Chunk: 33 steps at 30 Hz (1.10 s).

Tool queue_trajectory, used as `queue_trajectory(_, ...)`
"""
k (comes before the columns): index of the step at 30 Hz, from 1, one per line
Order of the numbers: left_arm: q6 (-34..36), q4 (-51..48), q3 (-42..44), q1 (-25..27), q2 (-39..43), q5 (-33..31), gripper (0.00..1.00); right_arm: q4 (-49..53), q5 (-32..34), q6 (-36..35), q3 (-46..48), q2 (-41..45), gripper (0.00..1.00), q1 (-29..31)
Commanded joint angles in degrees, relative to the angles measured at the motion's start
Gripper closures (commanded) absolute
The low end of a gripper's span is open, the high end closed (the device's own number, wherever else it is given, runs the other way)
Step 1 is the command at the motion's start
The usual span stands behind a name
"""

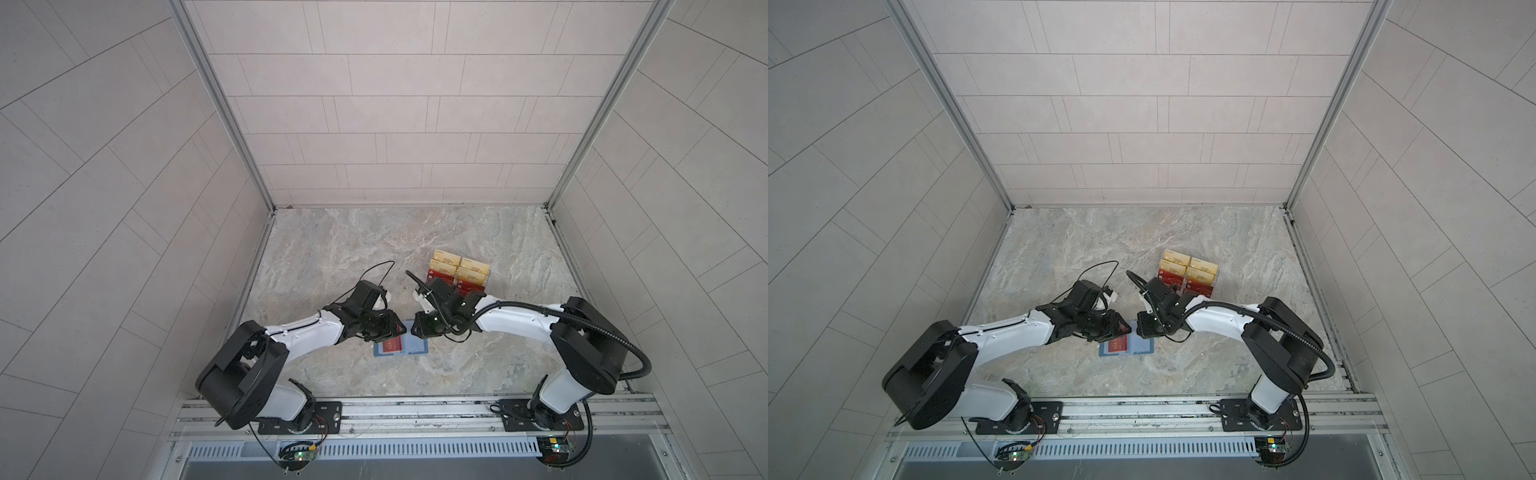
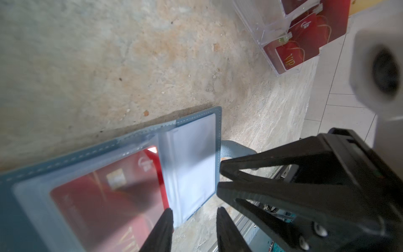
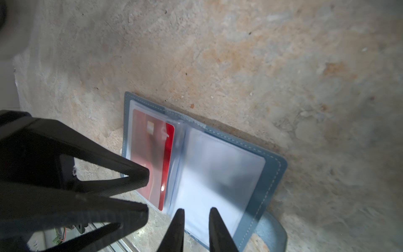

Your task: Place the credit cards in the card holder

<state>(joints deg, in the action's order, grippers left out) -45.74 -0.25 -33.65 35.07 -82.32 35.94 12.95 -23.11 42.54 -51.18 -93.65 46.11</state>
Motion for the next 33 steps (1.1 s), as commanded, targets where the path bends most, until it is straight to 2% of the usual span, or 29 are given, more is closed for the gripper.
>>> queue_trajectory(1,-0.90,4.03,-1.65,0.17,-2.04,1.60,0.63,-1.09,1.35,-1.05,0.54,-1.27,0.78,-0.07)
queue_trajectory(11,-2.67,7.87,-1.79,0.18,-6.67,1.66,0.62,0.94,4.73,-0.48,2.43,-2.52,0.80,-0.49)
queue_trajectory(33,-2.69,11.12,-0.58,0.53,-10.90,2.69,0.63,-0.38,4.07,0.84,3.98,-2.79,0.81,-0.49)
